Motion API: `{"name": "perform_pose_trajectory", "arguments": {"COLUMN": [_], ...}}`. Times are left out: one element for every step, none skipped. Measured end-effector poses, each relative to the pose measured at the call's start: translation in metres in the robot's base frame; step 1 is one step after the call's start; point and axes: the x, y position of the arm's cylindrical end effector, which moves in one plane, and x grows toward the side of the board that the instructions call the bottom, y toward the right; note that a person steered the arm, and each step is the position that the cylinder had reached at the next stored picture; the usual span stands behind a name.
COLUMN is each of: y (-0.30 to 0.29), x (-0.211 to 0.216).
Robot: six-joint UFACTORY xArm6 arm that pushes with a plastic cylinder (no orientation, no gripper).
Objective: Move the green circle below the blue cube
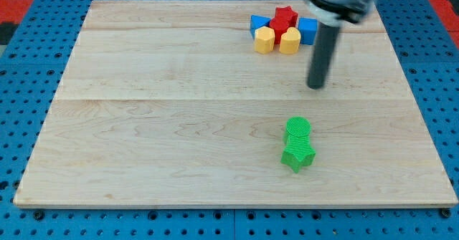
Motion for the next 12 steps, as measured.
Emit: {"name": "perform_pose_trajectory", "arguments": {"y": [0.019, -0.014, -0.068, -0.093, -0.092, -0.035, 0.007, 0.035, 0.044, 0.019, 0.028, -0.005], "x": [0.080, 0.122, 0.119, 0.099, 0.084, 0.064, 0.042, 0.027, 0.002, -0.020, 0.019, 0.025]}}
